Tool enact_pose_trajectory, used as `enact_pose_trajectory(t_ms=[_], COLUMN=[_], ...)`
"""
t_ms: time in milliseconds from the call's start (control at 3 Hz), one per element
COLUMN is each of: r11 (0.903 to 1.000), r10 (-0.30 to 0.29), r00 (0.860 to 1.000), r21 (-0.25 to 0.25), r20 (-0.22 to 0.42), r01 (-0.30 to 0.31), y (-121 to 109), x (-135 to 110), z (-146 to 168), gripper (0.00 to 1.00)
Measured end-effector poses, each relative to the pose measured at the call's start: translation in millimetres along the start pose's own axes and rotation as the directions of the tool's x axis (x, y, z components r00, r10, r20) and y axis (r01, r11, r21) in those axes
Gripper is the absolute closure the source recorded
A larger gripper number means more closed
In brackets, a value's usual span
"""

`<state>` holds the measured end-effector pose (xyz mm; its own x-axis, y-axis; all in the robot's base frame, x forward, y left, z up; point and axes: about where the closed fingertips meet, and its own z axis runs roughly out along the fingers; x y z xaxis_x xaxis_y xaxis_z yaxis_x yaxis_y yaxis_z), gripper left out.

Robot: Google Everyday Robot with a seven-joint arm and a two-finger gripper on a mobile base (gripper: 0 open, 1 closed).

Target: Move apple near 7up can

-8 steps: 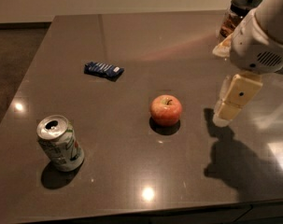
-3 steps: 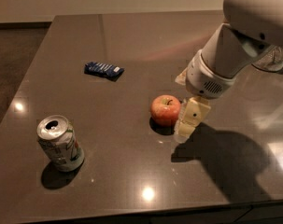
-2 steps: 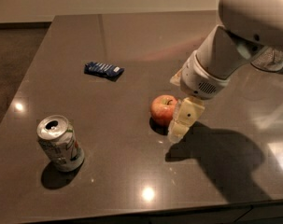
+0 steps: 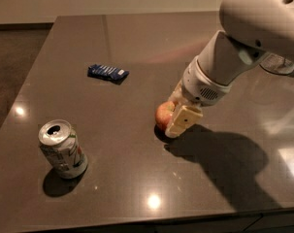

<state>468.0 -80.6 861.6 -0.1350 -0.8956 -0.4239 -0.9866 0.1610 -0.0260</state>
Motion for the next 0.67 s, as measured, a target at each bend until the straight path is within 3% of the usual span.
enact_pose_trajectory(t_ms=[667], r11=[0.9987], r10=[-0.047], r00=[0.998], r21=[-0.018], r20=[0.044], r01=[0.048], y=[12], x=[-24], z=[-15], gripper=[0.87])
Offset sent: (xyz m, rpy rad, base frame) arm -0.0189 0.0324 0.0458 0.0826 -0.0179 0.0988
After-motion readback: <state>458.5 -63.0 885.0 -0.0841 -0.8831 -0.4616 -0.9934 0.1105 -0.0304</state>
